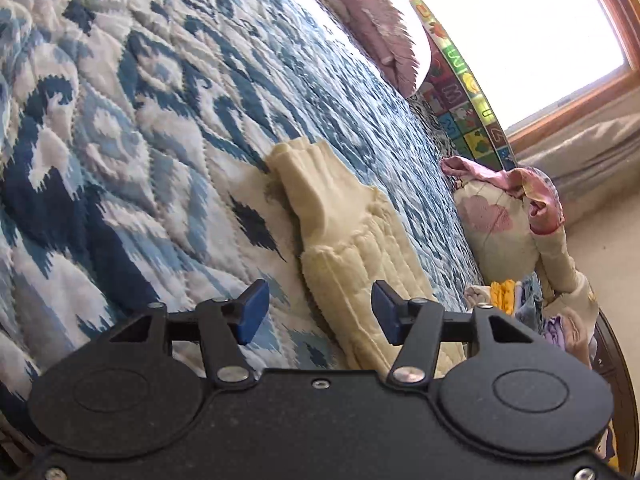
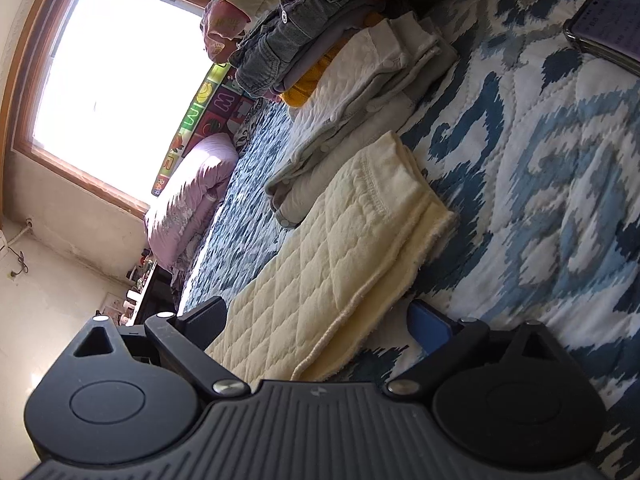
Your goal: Fold clothes
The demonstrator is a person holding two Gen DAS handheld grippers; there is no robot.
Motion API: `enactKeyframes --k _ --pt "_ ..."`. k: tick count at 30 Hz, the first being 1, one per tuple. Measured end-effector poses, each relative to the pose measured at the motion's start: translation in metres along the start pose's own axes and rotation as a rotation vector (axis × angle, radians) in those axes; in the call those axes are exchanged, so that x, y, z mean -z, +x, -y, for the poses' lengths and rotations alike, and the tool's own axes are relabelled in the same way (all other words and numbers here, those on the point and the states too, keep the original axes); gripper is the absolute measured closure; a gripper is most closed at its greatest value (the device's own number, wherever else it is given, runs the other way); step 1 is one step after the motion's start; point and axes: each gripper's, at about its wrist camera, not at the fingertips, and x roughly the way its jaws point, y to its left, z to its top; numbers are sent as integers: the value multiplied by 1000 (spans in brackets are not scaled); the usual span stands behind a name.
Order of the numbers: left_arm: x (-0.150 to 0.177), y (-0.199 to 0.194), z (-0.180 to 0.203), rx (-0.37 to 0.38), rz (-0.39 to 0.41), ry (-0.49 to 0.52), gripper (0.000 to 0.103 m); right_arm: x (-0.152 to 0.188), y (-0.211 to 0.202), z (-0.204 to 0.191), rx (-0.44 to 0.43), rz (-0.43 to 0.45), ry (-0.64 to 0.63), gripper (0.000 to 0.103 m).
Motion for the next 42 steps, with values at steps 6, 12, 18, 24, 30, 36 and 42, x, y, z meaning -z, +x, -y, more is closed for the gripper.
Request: enactKeyframes --k 6,12,18,24,30,36,42 --pt "-31 40 4 54 -15 37 48 -9 5 8 5 45 20 15" --pt "-46 84 21 122 -22 129 59 -17 20 1 27 67 -59 13" --pt "-56 89 38 135 23 309 91 -22 35 -4 63 69 -137 75" --pt "-94 80 46 209 158 363 92 -14 43 -39 -23 143 -264 84" --pt "-141 68 5 102 194 258 90 -1 79 -84 -90 119 -335 84" --pt "-168 54 -33 -77 194 205 64 29 109 -75 95 -17 -312 53" --pt "-173 33 -20 17 224 321 64 40 77 -100 154 50 -532 47"
